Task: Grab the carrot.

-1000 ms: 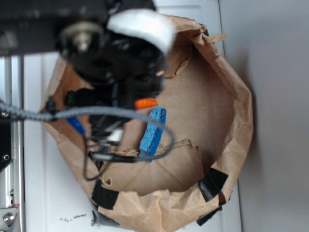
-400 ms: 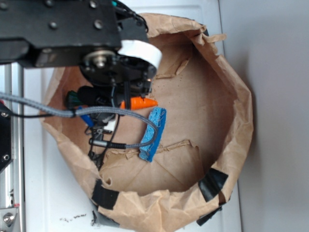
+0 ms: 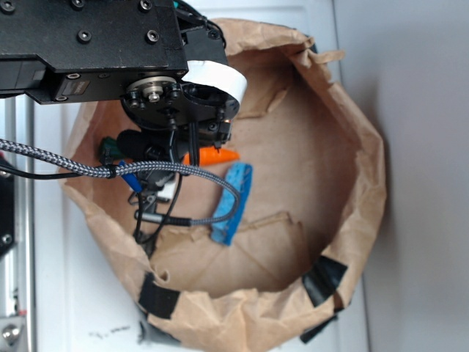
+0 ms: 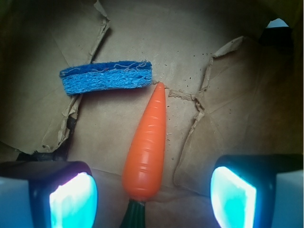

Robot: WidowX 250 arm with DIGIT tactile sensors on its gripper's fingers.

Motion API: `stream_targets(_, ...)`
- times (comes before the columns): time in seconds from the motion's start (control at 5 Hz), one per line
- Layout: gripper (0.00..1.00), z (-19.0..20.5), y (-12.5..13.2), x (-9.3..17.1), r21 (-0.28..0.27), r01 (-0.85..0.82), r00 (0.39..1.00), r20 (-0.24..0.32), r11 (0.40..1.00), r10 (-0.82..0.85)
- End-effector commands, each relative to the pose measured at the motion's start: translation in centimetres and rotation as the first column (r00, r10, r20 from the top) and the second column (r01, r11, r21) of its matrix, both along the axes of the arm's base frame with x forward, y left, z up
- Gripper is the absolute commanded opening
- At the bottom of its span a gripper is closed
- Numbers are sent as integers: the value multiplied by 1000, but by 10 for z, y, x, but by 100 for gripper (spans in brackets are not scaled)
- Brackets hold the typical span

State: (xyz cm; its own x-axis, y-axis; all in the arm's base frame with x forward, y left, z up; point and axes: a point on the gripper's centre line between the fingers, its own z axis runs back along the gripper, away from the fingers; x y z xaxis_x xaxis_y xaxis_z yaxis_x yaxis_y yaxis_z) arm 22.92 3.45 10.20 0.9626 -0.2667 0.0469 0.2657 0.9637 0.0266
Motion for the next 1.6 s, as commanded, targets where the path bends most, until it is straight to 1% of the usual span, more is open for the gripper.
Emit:
stream_targets(0.0,100,-62,-1,-15,136,-2,996,85,991,-9)
stream_targets(0.2,0,-85,2,-7,204,-35,993,115,978,12)
stream_targets(0.4,0,-82,1,9,208,-55,991,128,977,28)
stream_targets(0.6,0,-41,-9,26,143,-109,986,138,984,89)
stream_targets(0.8,0,11,-16,38,68,-151,979,146,986,140)
stream_targets(1.0,0,43,-14,43,10,-161,979,130,987,159)
stream_targets(1.2,0,67,-9,42,-18,-187,972,143,982,188)
stream_targets(1.4,0,68,-10,38,10,-178,973,153,984,174)
